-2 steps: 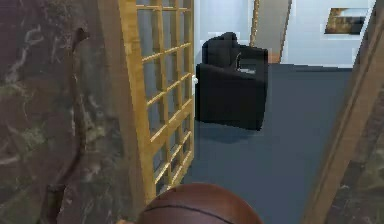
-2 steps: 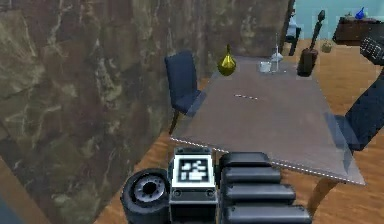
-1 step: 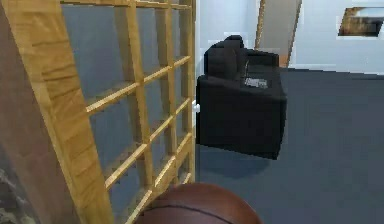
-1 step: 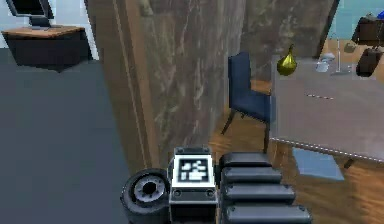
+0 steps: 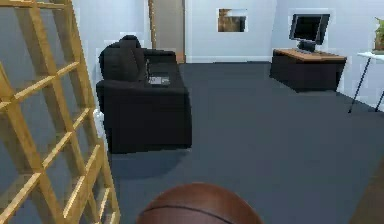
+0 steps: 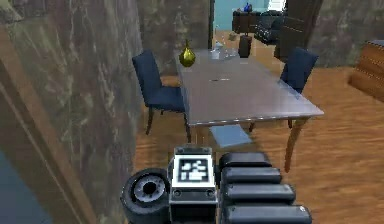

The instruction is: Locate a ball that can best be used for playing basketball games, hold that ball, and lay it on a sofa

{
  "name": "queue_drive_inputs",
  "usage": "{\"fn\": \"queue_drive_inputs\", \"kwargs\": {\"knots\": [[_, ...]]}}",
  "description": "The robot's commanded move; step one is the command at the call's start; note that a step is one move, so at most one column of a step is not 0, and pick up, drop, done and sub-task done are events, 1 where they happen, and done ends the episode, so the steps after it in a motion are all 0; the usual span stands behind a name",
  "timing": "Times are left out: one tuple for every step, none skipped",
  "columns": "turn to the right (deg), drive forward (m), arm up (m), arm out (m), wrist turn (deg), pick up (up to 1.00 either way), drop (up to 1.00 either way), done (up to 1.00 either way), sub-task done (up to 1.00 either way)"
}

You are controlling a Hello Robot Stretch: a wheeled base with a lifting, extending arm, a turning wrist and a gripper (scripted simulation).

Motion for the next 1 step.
{"fn": "queue_drive_inputs", "kwargs": {"knots": [[0.0,0.45,0.00,0.00,0.0,0.00,0.00,0.00,0.00]]}}
